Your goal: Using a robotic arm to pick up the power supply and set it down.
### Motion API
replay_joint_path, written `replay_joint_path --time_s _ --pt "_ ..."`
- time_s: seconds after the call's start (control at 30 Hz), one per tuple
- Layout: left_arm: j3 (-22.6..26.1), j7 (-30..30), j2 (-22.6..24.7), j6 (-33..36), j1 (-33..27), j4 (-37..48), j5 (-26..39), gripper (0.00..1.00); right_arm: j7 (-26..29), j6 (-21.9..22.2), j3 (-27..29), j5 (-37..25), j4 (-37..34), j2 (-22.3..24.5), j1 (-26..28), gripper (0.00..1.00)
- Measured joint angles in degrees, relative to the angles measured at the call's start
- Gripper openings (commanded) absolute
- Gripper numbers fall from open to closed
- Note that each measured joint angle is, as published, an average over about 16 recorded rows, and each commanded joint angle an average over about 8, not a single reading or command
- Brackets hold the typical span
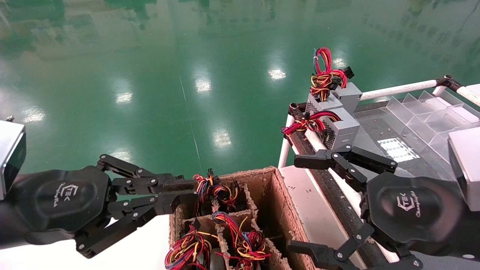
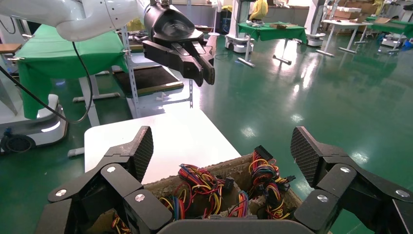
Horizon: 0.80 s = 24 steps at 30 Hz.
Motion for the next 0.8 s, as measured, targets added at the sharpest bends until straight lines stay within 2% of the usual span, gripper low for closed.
replay_joint_path --time_s 0.1,0.13,0.57,0.8 --pt "0.0 0.0 0.0 0.0 0.0 0.0 0.0 0.93 0.0 0.0 0.0 0.0 0.0 0.0 0.0 1.0" --pt "0.0 0.0 0.0 0.0 0.0 0.0 0.0 1.0 0.01 0.0 0.0 0.0 0.02 0.0 -0.01 1.0" --pt "0.01 0.0 0.0 0.0 0.0 0.01 0.0 1.0 -0.12 0.47 -0.66 -1.03 -0.29 -0.56 -0.49 1.0" --pt "0.01 0.01 0.0 0.01 -0.01 0.02 0.0 1.0 0.96 0.49 -3.58 -4.54 -0.19 -2.81 -0.52 1.0"
